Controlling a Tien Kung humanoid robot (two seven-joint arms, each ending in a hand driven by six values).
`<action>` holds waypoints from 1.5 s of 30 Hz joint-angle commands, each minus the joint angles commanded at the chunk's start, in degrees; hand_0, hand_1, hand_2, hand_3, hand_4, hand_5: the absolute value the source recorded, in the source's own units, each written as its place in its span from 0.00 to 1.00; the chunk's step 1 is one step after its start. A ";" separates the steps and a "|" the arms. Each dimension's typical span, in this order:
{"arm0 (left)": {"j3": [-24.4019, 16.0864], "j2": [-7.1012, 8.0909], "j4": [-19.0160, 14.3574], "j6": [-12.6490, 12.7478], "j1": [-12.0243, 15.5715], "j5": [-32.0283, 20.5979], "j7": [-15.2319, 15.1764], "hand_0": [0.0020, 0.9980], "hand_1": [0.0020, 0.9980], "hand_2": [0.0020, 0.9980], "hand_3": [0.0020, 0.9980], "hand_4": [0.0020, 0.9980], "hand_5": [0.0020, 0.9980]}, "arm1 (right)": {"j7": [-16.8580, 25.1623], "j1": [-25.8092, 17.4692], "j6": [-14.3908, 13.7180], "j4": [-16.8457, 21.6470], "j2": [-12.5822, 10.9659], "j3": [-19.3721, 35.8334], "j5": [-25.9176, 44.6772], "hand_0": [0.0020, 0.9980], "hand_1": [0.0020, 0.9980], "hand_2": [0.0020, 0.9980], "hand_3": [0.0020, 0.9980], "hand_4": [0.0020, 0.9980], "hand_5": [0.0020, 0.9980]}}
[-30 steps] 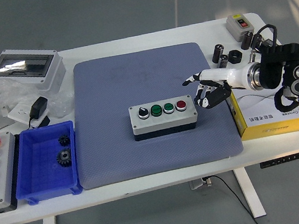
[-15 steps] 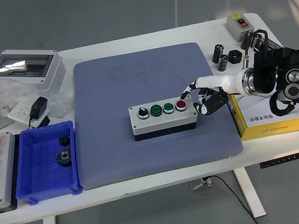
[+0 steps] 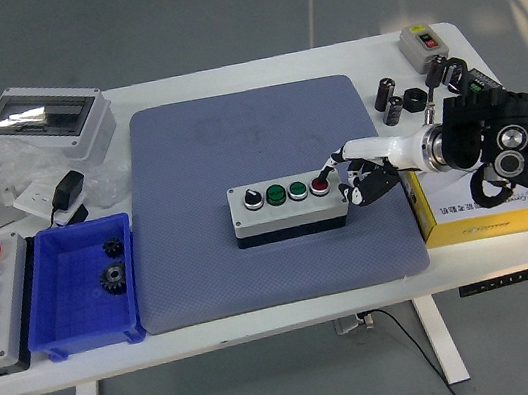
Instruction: Pick up the button,place it on the desk,press the button,press the button
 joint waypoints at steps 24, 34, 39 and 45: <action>0.31 -0.24 0.00 0.12 0.41 -0.64 -0.16 0.63 0.61 0.54 0.59 0.60 0.22 | 4.73 -8.42 0.98 2.01 0.08 13.77 1.77 0.00 0.08 0.22 0.80 0.20 0.09; 0.64 -0.69 0.00 0.09 0.01 -0.91 -0.20 0.63 0.61 0.54 0.59 0.60 0.22 | 16.23 -20.68 -13.37 -0.91 9.68 29.43 -2.53 0.00 0.08 0.22 0.79 0.21 0.09; 0.24 -0.04 0.00 -0.08 -0.73 0.01 -0.22 0.63 0.61 0.54 0.59 0.60 0.22 | 23.31 -22.66 -21.21 -4.24 11.95 33.56 2.26 0.03 0.14 0.29 0.81 0.39 0.27; -0.17 0.84 0.00 -0.27 -0.96 0.81 -0.48 0.63 0.61 0.54 0.59 0.60 0.23 | 30.47 -24.26 -27.90 -6.50 13.06 34.50 5.31 0.17 0.30 0.49 0.79 0.44 0.26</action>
